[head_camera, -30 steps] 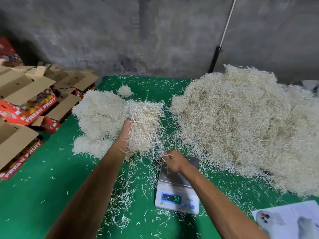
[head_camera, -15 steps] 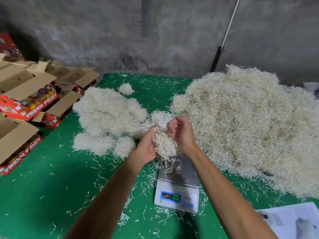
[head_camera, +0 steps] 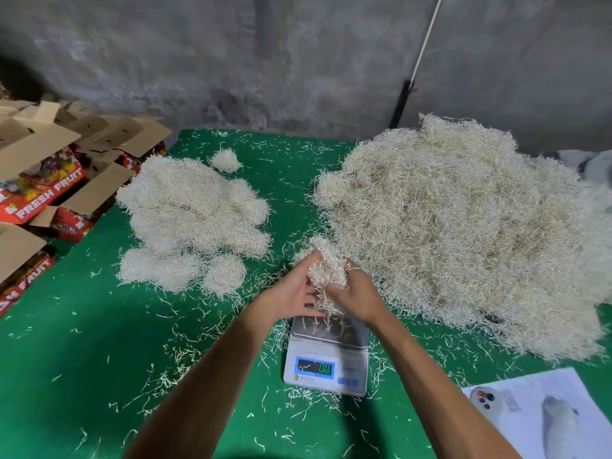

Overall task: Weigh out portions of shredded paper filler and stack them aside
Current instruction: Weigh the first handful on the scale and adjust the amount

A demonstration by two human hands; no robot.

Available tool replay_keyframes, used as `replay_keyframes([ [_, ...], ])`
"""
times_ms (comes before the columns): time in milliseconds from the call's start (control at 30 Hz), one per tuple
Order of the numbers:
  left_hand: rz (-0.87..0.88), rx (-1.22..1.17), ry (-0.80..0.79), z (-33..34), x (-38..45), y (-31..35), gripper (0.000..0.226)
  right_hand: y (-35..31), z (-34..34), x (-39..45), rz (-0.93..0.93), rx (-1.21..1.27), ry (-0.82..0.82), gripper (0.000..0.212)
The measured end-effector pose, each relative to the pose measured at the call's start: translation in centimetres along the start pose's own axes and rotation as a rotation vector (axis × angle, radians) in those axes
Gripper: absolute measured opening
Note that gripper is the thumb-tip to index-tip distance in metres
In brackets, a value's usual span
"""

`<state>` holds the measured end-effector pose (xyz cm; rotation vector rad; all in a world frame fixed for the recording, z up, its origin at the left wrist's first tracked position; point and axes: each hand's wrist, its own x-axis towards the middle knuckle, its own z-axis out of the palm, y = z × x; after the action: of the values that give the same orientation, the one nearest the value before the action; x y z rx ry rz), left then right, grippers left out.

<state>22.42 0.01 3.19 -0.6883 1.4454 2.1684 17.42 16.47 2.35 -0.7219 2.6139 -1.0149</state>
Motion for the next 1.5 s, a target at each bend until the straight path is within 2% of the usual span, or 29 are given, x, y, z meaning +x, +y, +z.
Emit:
replay_keyframes([
  [33, 0.002, 0.046, 0.066, -0.5, 0.2, -0.3, 0.086, 0.7, -0.7, 0.1, -0.012, -0.109, 0.005, 0.040],
  [100, 0.079, 0.119, 0.319, -1.5, 1.0, -1.1, 0.043, 1.9, -1.6, 0.1, -0.084, -0.363, -0.031, 0.037],
  [133, 0.122, 0.134, 0.432, -1.9, 1.6, -1.6, 0.026, 2.4, -1.7, 0.2, -0.106, -0.430, -0.067, 0.037],
  [167, 0.152, 0.142, 0.475, -2.2, 2.1, -2.0, 0.020, 2.6, -1.6, 0.2, -0.109, -0.408, -0.107, 0.042],
  [300, 0.168, 0.249, 0.290, -1.0, 2.3, -3.0, 0.040, 2.9, -0.2, 0.3, -0.200, -0.180, -0.205, 0.059],
  [367, 0.239, 0.332, 0.338, -1.1, 2.8, -3.6, 0.042, 3.5, 0.9, 0.1, -0.148, -0.188, -0.167, 0.070],
  [500, 0.336, 0.263, 0.553, -2.7, 3.7, -3.6, 0.034, 5.2, 1.2, -0.5, 0.146, -0.135, -0.041, 0.071],
  [600, 0.335, 0.256, 0.558, -4.1, 3.9, -3.4, 0.034, 6.8, 0.9, -1.0, 0.181, -0.090, -0.052, 0.050],
  [633, 0.338, 0.274, 0.527, -4.4, 3.8, -3.4, 0.034, 7.2, 0.9, -1.3, 0.204, 0.038, -0.050, 0.045],
  [700, 0.343, 0.319, 0.475, -4.9, 3.6, -3.6, 0.033, 7.2, 0.9, -2.1, 0.293, 0.393, -0.008, 0.053],
  [767, 0.373, 0.317, 0.436, -5.4, 3.3, -3.9, 0.032, 7.6, 1.3, -2.8, 0.356, 0.589, 0.143, 0.053],
  [867, 0.468, 0.221, 0.412, -5.5, 2.4, -4.3, 0.031, 8.2, 2.0, -3.4, 0.431, 0.592, 0.414, 0.054],
  [933, 0.520, 0.202, 0.405, -5.6, 2.0, -4.6, 0.034, 8.5, 2.5, -3.8, 0.415, 0.582, 0.504, 0.061],
  [1000, 0.548, 0.223, 0.396, -5.7, 1.6, -4.9, 0.040, 8.4, 3.0, -4.0, 0.394, 0.546, 0.496, 0.057],
  [1067, 0.568, 0.233, 0.401, -5.8, 1.3, -5.1, 0.040, 8.4, 3.5, -4.0, 0.372, 0.556, 0.472, 0.040],
  [1167, 0.582, 0.245, 0.399, -5.7, 1.1, -5.3, 0.028, 8.2, 4.2, -3.9, 0.363, 0.550, 0.483, 0.027],
  [1267, 0.601, 0.241, 0.399, -5.7, 1.2, -5.3, 0.020, 8.2, 4.3, -3.7, 0.361, 0.544, 0.467, 0.025],
  [1500, 0.708, 0.243, 0.464, -5.3, 0.9, -5.7, 0.029, 8.3, 4.3, -3.4, 0.423, 0.522, 0.406, 0.032],
])
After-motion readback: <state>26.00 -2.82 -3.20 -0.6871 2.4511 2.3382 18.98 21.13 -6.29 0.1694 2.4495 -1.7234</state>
